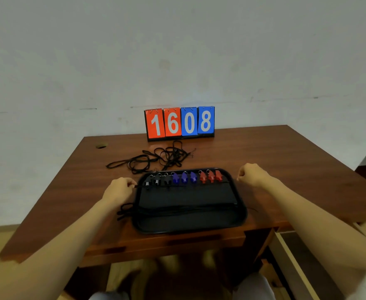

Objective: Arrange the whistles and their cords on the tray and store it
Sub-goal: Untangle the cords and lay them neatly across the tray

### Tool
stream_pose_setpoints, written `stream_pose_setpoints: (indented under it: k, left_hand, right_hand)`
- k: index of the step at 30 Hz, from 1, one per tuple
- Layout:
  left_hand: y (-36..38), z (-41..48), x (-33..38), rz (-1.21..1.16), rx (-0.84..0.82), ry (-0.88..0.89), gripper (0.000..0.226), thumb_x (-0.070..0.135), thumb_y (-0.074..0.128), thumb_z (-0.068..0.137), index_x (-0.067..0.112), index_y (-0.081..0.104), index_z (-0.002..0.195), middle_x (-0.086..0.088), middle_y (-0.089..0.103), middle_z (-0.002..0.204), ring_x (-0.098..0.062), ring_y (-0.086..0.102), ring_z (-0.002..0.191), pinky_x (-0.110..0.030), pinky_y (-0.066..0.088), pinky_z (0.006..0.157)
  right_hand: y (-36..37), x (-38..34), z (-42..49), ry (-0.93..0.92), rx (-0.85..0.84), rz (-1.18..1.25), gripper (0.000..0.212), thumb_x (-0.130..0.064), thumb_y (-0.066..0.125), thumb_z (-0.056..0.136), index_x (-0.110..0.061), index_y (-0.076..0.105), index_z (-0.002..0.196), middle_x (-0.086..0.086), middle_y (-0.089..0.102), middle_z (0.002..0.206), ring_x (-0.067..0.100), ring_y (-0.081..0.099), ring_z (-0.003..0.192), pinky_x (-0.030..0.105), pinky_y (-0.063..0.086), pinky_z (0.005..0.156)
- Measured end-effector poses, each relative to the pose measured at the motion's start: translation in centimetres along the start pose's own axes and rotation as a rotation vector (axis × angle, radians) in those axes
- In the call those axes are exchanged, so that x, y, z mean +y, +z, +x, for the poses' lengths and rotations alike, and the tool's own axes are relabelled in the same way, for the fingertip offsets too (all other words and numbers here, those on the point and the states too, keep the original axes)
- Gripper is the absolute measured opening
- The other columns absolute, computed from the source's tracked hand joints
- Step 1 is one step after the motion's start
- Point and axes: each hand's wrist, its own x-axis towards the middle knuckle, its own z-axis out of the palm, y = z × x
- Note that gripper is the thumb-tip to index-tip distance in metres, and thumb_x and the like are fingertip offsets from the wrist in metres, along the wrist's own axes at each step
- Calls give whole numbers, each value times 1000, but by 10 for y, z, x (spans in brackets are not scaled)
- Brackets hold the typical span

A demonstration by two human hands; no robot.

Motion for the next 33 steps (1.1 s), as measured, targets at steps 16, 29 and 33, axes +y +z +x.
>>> stream_pose_setpoints:
  k: [16, 29, 33]
  left_hand:
    - [27, -24, -15, 156, -28, 16, 13, 24, 55, 91, 26, 66, 83, 1, 68, 98, -22, 60, 99, -37, 49, 86]
    - [36, -29, -8, 318, 10, 41, 28, 45, 52, 90, 35, 63, 113, 3, 46, 134, -28, 28, 128, -44, 22, 101]
    - [41, -31, -3, 371, 18, 184, 40, 52, 48, 90, 35, 52, 127, 7, 44, 138, -20, 25, 134, -43, 18, 102]
  right_hand:
    - [27, 17, -24, 50, -137, 33, 15, -16, 59, 80, -8, 72, 81, 10, 69, 86, 29, 65, 85, 39, 56, 72]
    - [33, 19, -17, -48, -57, -10, 11, -18, 61, 84, -14, 60, 94, 9, 62, 102, 29, 57, 94, 36, 50, 76]
    - [32, 13, -15, -134, -9, -96, 28, -21, 64, 86, -19, 56, 113, 10, 51, 121, 33, 40, 121, 46, 43, 96]
